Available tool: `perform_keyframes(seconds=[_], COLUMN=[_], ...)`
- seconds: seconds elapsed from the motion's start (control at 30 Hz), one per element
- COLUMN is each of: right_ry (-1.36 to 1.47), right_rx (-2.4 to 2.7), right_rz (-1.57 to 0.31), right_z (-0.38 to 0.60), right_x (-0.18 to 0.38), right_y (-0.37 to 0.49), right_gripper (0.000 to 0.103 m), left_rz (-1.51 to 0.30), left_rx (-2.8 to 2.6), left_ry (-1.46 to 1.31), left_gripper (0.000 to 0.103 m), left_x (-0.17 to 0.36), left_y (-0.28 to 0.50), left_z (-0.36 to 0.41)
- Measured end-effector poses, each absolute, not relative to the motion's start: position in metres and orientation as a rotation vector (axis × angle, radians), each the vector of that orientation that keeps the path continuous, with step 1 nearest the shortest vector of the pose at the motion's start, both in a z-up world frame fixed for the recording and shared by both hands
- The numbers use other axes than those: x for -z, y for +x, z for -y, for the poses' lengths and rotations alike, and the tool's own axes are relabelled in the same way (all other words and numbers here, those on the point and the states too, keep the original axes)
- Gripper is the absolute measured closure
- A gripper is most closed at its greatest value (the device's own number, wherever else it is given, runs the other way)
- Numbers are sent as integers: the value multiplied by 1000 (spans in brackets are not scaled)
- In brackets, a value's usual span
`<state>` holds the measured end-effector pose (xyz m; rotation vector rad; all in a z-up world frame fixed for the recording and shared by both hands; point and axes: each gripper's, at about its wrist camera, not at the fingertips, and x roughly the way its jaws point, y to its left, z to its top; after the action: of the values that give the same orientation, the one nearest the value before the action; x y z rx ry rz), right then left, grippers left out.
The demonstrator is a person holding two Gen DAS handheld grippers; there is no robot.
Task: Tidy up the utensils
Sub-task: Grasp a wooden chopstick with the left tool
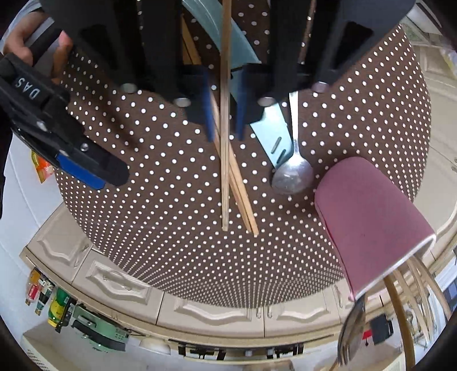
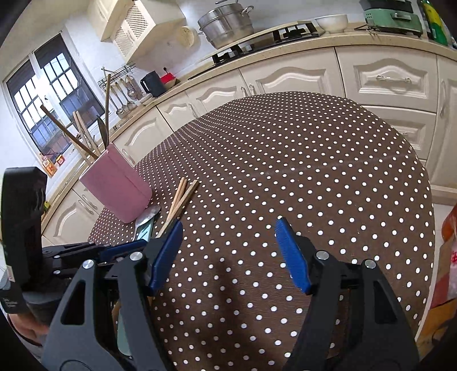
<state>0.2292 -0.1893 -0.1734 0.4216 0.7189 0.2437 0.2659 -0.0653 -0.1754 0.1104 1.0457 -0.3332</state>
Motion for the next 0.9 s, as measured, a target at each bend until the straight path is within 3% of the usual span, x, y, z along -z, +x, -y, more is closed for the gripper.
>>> perform_keyframes(seconds=[0.1, 0.47, 0.9], right_ry=[426, 384, 215], right_rx=[-247, -262, -383], right_rz=[-725, -748, -813], right_z=[191, 177, 97], right_x=[173, 167, 151], right_y=[231, 234, 243], right_gripper=[36, 36, 36], left_rz=[-1046, -1000, -976], left_rx=[339, 362, 330], left_ry=[108, -1, -117], left_gripper=[96, 97, 97], left_x=[176, 159, 153], left_y=[269, 245, 191], left_z=[67, 28, -52])
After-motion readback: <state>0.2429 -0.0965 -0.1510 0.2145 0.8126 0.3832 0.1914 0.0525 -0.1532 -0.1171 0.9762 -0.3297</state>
